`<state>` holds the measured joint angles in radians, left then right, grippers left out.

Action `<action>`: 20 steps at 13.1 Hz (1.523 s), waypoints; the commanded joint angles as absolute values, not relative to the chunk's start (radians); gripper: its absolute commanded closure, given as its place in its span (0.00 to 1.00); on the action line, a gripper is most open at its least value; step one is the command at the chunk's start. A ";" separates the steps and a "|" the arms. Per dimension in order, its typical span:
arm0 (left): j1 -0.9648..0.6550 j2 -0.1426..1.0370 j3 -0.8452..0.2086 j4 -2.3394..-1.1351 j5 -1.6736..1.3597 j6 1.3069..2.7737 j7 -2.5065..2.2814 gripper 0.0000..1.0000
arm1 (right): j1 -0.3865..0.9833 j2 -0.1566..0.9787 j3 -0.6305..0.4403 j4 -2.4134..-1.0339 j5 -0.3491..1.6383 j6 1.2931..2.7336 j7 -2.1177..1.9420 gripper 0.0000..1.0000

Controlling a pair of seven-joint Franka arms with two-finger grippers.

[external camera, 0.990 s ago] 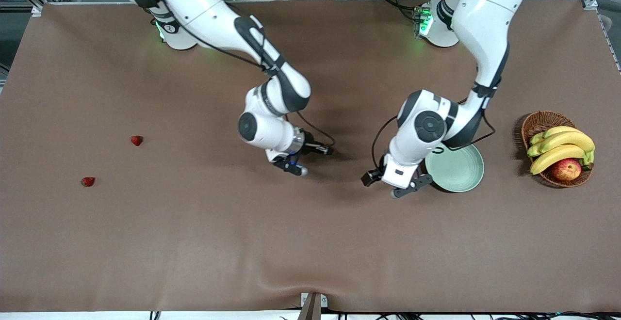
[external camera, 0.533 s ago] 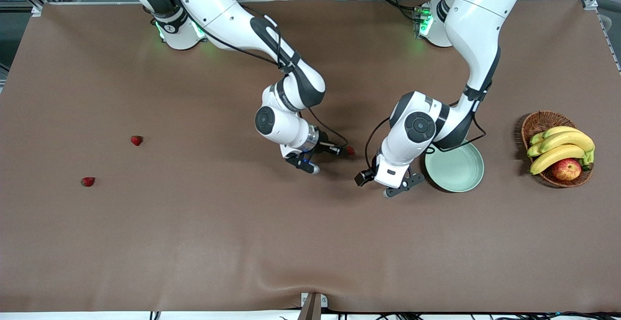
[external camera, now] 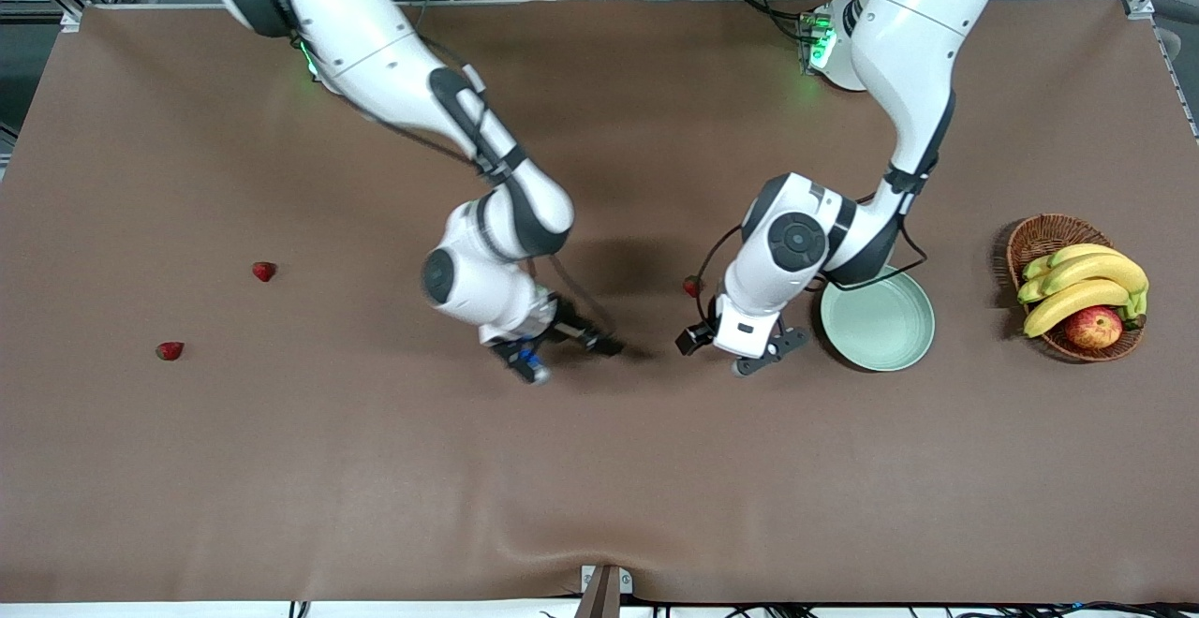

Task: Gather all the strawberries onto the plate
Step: 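Grasp the strawberry with the left gripper while the right gripper releases it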

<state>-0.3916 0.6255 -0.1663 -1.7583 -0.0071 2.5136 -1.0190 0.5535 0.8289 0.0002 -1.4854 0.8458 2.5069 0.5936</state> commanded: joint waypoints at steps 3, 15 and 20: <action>-0.449 0.598 -0.160 -1.854 0.006 2.514 -1.046 0.07 | 0.335 0.632 0.006 -1.715 0.533 2.362 0.545 0.00; -0.488 0.546 -0.161 -1.967 0.017 2.433 -1.032 0.81 | -0.038 0.440 -0.012 -1.788 -0.015 1.824 0.137 0.00; -0.404 0.467 -0.153 -1.953 0.032 2.366 -0.984 1.00 | -0.118 0.469 -0.012 -1.903 -0.028 1.939 0.009 0.00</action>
